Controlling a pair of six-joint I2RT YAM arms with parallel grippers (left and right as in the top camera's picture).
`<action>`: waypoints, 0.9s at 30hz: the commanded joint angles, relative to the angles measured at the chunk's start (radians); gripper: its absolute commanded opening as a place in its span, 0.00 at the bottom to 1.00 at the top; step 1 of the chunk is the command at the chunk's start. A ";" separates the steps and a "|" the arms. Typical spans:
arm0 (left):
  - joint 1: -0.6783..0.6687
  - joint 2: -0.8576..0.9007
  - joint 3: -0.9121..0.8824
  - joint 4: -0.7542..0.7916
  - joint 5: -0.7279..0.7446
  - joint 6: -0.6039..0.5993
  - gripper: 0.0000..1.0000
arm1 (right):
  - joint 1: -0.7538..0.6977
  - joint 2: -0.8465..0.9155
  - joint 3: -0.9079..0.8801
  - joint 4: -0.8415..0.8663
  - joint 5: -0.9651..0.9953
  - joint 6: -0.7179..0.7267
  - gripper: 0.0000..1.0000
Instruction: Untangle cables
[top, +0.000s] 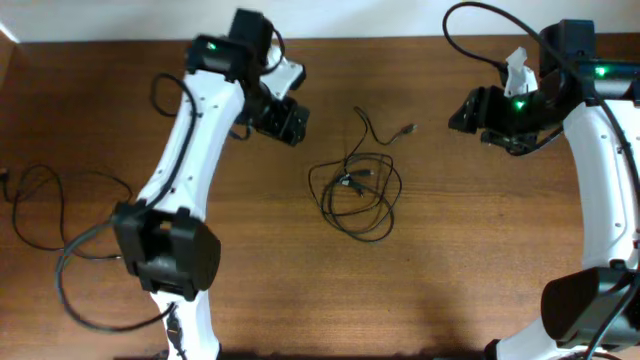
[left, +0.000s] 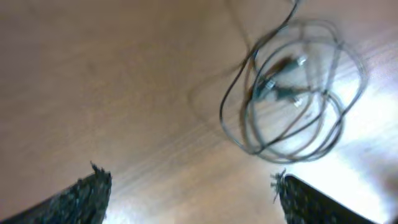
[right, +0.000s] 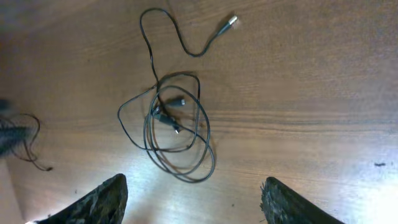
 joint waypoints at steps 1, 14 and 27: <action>0.003 0.001 -0.239 0.144 0.207 0.177 0.89 | 0.009 0.002 0.003 0.000 0.014 -0.014 0.70; -0.098 0.003 -0.624 0.660 0.214 -0.142 0.46 | 0.009 0.002 0.001 0.000 0.036 -0.014 0.71; -0.124 -0.304 -0.401 0.610 0.061 -0.231 0.00 | 0.047 0.002 0.001 0.000 0.036 -0.014 0.71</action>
